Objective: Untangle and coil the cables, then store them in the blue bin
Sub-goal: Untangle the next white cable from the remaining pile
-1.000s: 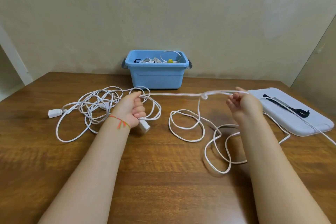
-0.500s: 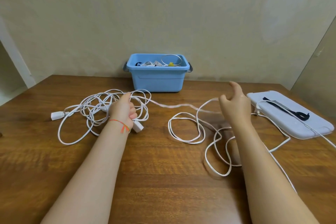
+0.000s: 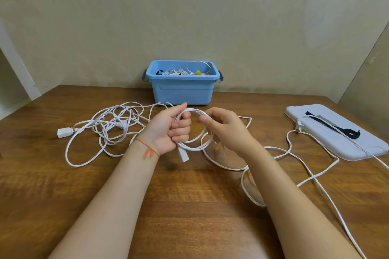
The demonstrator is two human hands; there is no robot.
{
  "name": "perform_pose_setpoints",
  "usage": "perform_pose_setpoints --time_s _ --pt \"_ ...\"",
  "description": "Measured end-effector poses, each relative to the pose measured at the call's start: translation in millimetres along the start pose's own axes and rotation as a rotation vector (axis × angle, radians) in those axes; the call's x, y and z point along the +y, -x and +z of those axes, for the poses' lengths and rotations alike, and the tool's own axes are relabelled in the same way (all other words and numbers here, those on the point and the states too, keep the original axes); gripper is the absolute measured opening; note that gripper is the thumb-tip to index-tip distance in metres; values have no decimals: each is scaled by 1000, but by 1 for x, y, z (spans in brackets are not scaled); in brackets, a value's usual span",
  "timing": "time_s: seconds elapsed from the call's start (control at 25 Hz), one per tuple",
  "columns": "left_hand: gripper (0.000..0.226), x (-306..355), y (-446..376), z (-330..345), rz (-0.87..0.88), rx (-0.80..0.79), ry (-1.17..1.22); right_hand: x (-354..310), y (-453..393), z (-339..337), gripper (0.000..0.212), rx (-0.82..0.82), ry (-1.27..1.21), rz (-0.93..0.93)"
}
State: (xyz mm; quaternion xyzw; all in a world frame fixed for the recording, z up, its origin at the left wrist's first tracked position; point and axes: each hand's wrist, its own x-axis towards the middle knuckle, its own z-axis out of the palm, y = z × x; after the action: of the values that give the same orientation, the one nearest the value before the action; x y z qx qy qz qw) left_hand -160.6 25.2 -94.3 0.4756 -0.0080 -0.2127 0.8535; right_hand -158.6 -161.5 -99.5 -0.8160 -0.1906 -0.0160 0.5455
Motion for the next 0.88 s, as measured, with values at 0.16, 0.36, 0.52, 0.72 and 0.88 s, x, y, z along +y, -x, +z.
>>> perform_pose_setpoints --time_s 0.16,0.36,0.52,0.72,0.88 --pt "39 -1 2 3 38 -52 47 0 0 0 23 -65 -137 93" --pt "36 -5 0 8 37 -67 101 -2 0 -1 17 -225 -780 143" --pt "44 -9 -2 13 71 -18 123 -12 2 1 37 -277 -739 235" --pt "42 -18 -3 19 16 -132 -26 -12 0 1 54 -75 -664 383" --pt "59 -26 -7 26 19 -76 28 -13 -1 6 50 59 -670 322"
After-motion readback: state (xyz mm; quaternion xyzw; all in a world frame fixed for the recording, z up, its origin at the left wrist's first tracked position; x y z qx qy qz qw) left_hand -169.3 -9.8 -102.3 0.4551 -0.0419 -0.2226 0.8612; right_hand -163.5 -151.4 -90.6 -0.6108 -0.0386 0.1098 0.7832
